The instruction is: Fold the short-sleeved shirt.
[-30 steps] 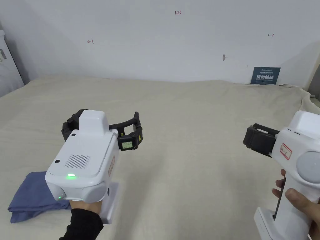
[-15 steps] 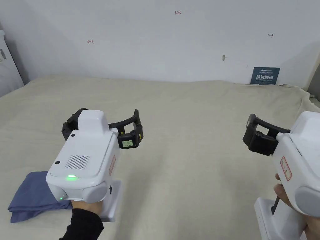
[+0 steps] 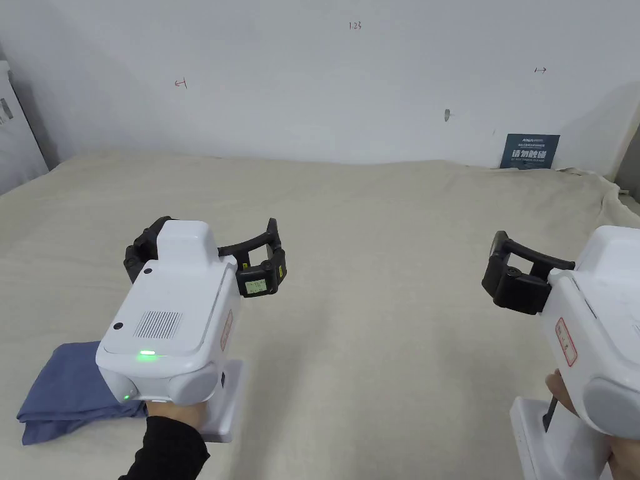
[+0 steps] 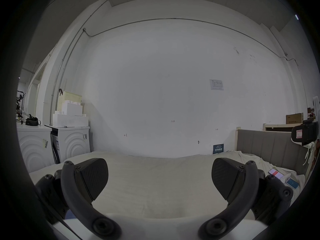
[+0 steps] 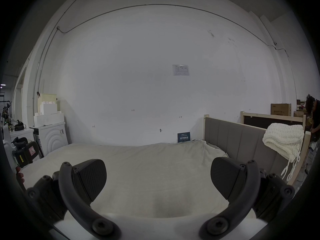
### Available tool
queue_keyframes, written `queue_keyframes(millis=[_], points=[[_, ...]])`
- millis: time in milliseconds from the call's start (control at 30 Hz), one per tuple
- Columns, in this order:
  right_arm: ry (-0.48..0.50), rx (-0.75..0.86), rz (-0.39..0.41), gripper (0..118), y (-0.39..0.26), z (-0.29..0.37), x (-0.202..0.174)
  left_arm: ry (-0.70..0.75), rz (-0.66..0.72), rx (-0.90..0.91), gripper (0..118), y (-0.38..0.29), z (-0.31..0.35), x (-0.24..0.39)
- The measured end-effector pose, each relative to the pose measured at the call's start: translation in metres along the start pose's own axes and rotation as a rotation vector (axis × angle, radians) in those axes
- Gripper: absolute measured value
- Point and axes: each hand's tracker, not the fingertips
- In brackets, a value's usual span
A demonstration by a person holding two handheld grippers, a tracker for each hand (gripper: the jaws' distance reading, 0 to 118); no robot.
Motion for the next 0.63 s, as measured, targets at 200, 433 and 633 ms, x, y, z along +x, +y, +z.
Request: queue_keyframes(millis=[200,433,633], points=[[-0.003,0.0,0.002,118,-0.0003,0.0,0.0004,0.004,0.001,0.006,118,0.0013,0.0007,-0.0012],[0.001,0.004,0.007,118,0.0015,0.0009,0.0002,0.001,0.005,0.008,118,0.0019,0.001,-0.0024],[0.006,0.002,0.007,118,0.0016,0.0017,-0.0004,-0.002,0.004,0.008,118,0.0021,0.0013,-0.002]])
